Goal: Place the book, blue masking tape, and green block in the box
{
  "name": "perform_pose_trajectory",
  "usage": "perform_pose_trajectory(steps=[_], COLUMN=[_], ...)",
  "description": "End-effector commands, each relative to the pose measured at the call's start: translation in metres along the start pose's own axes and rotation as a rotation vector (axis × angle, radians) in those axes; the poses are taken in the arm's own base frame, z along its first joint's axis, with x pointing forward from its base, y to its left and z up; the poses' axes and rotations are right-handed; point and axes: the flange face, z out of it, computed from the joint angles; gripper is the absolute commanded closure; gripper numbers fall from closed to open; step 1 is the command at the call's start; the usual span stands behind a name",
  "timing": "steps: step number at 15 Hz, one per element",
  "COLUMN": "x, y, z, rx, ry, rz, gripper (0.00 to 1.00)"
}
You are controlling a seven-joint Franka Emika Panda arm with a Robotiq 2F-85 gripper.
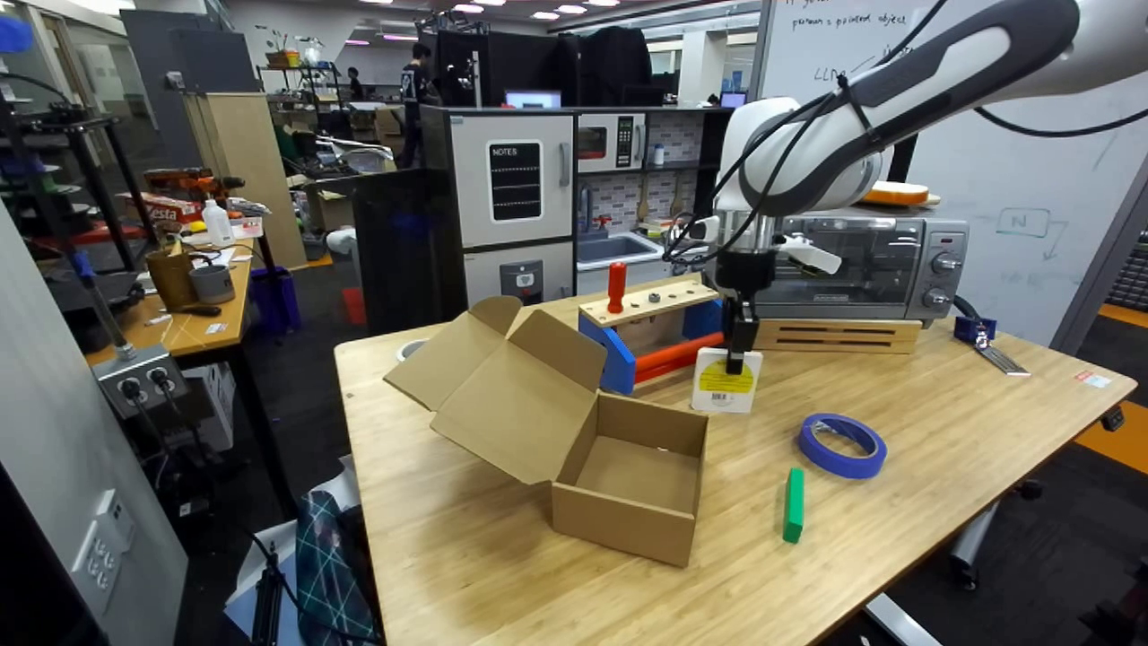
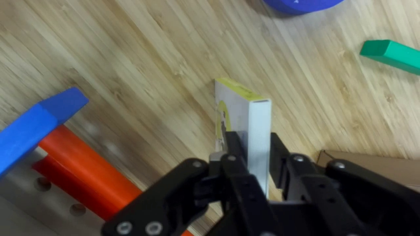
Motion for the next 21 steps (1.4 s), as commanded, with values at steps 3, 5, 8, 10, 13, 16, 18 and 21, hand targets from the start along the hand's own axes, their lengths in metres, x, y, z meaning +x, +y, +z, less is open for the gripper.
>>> perform_pose_trajectory(steps=[3,5,8,10,13,16,18,21], x=[0.003,0.004,0.003,-0.002,-0.015,-0.025,-0.027,-0.027], y=[-0.005,-0.012,-0.022,-0.025,-0.029,-0.036,-0.043,-0.051], z=[-0.009,-0.009,-0.023,-0.037,-0.056,-0.071,-0.082,-0.094], rx=[0.021,0.005,-0.015,-0.042,-0.084,-0.115,-0.142,-0.176], ry=[0.014,-0.005,0.020,0.030,0.028,0.028,0.030,0.021], rz=[0.017,0.008,0.015,0.023,0.030,0.025,0.009,-0.014], gripper=[0.96,0.96,0.96,0.96,0.96,0.96,0.96,0.96])
